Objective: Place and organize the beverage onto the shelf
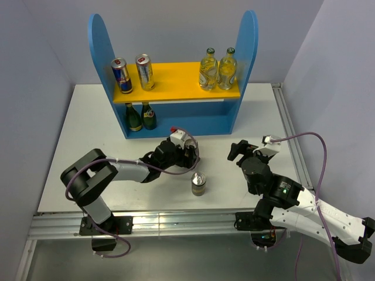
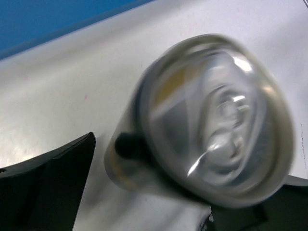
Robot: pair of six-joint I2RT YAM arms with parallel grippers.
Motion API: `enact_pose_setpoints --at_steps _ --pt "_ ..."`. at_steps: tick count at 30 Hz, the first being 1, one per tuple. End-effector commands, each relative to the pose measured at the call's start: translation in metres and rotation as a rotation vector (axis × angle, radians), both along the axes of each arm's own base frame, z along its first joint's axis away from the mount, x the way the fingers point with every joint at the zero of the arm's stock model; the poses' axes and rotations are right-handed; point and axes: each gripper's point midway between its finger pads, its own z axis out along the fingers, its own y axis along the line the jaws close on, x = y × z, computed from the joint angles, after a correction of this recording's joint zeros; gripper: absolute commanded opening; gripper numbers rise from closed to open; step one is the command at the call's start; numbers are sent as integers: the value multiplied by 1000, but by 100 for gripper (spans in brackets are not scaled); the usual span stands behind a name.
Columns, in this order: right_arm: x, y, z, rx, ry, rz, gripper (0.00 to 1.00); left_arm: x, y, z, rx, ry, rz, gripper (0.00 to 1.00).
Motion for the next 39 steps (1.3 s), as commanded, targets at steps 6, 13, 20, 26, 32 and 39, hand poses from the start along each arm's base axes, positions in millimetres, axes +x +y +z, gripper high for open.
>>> enact_pose_setpoints --at_steps 6,13,20,26,32,39 --pt "1 -1 7 34 -26 -16 90 34 -39 35 -70 -121 -12 35" --pt "1 0 7 34 -26 -15 90 64 -38 54 -21 -195 85 0" --pt "1 0 6 32 -23 -11 90 102 -30 99 -37 -293 202 0" --pt "1 0 7 37 -27 -11 90 130 -27 118 -47 -345 265 0" --pt "1 1 5 34 -24 -6 90 165 -24 117 -65 -370 328 0" --pt "2 3 5 29 -22 -4 90 193 -29 114 -71 -389 377 0"
